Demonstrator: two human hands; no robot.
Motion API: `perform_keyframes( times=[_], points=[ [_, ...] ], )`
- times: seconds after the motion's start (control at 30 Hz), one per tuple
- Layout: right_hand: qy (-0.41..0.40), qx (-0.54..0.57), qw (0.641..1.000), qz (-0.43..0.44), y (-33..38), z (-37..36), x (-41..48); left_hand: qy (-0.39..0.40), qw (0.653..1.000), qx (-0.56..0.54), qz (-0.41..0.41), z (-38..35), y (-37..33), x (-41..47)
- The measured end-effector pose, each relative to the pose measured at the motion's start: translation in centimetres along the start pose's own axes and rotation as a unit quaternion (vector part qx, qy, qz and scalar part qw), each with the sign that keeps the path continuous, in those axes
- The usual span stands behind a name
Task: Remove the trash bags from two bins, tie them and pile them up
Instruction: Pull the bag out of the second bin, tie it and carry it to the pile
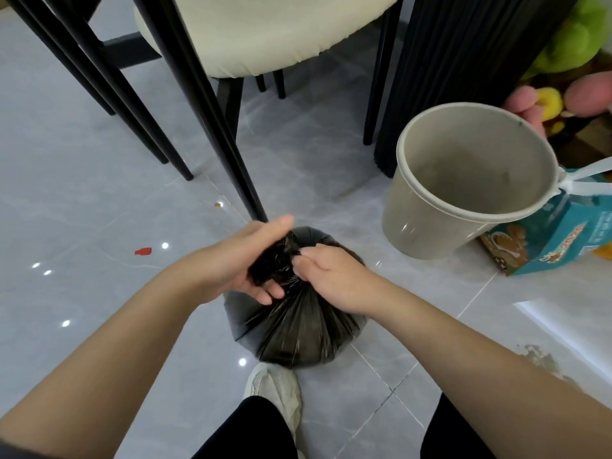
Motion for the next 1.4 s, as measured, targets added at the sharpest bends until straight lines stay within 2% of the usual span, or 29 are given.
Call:
perform_keyframes(
  times=[0.07,0.17,0.33,0.53,0.7,0.8,0.87,0.93,1.03,1.13,1.27,1.4],
  points=[
    [0.001,-0.077,0.997,0.019,0.2,-0.3,0.1,-0.047,0.997,0.051,-0.022,-0.2,-0.3,0.3],
    [0.013,-0.116,0.993,0.022,-0.3,0.0,0.2,-0.145,0.983,0.057,-0.096,0.6,-0.9,0.6],
    [0.016,-0.184,0.982,0.022,-0.9,1.0,0.2,-0.200,0.962,0.099,-0.155,0.7,-2.1,-0.7],
    [-0.055,-0.178,0.982,0.010,-0.4,2.0,0.0,-0.205,0.957,0.087,-0.187,1.1,-3.5,-2.5],
    [-0.106,-0.198,0.974,0.014,0.0,1.7,0.0,-0.168,0.960,0.071,-0.214,0.1,-4.4,-2.8],
    [-0.116,-0.147,0.982,0.007,-0.9,2.1,0.0,-0.136,0.961,-0.022,-0.241,0.1,-4.7,-3.0],
    [-0.121,-0.105,0.987,-0.010,-1.8,2.5,-0.2,-0.150,0.954,-0.058,-0.253,1.2,-3.6,-2.5],
    [-0.137,-0.071,0.988,-0.030,-2.6,2.9,-0.2,-0.184,0.947,0.030,-0.259,2.0,-1.4,-1.3],
    [-0.152,-0.033,0.986,-0.057,-3.8,3.1,0.0,-0.161,0.933,0.201,-0.250,0.5,2.3,2.1],
    [-0.153,0.012,0.986,-0.065,-5.7,2.2,0.9,-0.169,0.904,0.334,-0.207,-1.4,5.3,5.9],
    [-0.119,0.029,0.990,-0.063,-8.7,-0.8,2.8,-0.180,0.885,0.397,-0.164,-2.3,8.0,9.4],
    [-0.150,0.068,0.982,-0.096,-11.7,-2.9,4.1,-0.201,0.879,0.412,-0.133,-3.3,9.8,12.6]
  ],
)
Point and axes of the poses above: each hand's wrist, its own x-axis towards the middle knuckle, its own z-axis out of the back of the hand, y = z × x, the point moved 6 cm from there along x, towards the middle knuckle, and after that the axes turned 7 degrees about z, right-handed, at the moved point
